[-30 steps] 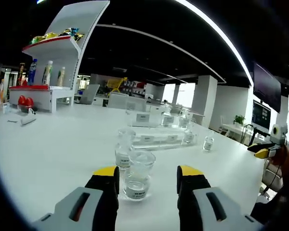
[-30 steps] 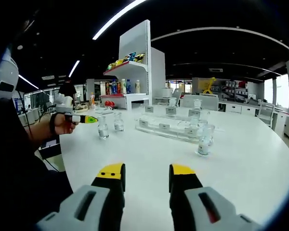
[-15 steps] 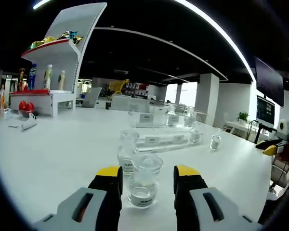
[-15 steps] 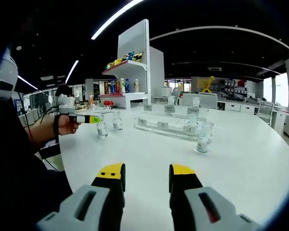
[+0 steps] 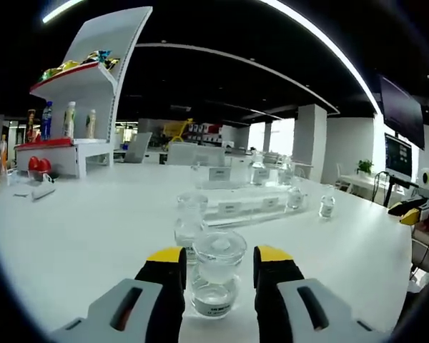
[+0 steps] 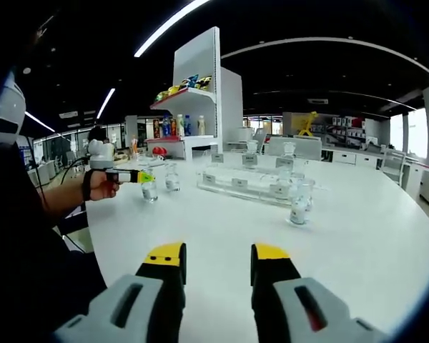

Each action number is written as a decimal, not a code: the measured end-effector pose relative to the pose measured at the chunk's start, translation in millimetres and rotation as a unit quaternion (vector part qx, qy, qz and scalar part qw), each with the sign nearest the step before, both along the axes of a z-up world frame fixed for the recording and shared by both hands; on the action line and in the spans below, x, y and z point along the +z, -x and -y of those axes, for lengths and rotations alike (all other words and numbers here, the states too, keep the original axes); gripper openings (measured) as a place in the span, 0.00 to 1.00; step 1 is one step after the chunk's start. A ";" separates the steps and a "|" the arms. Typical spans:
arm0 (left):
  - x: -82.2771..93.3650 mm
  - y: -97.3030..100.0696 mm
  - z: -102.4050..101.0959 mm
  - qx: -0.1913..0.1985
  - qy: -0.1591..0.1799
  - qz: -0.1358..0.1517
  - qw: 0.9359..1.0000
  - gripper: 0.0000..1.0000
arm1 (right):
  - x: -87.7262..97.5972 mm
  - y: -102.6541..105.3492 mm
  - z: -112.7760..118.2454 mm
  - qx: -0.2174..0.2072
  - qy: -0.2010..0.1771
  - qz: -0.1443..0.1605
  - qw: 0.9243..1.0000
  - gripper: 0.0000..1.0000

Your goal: Identify the label on the chemical reagent bottle, grasp the chemical reagent bottle, and place it in the designated position on the reagent rack

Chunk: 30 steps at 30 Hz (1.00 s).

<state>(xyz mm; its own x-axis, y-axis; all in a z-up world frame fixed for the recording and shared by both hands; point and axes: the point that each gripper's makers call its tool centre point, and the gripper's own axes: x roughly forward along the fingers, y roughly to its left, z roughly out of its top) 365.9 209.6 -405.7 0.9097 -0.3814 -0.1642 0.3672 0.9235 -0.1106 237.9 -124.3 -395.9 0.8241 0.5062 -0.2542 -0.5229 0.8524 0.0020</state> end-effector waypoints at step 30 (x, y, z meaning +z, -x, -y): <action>-2.0 -5.8 5.4 0.013 -0.044 0.031 0.998 0.28 | -1.7 -3.9 2.9 -0.008 -0.006 -0.004 1.000 0.34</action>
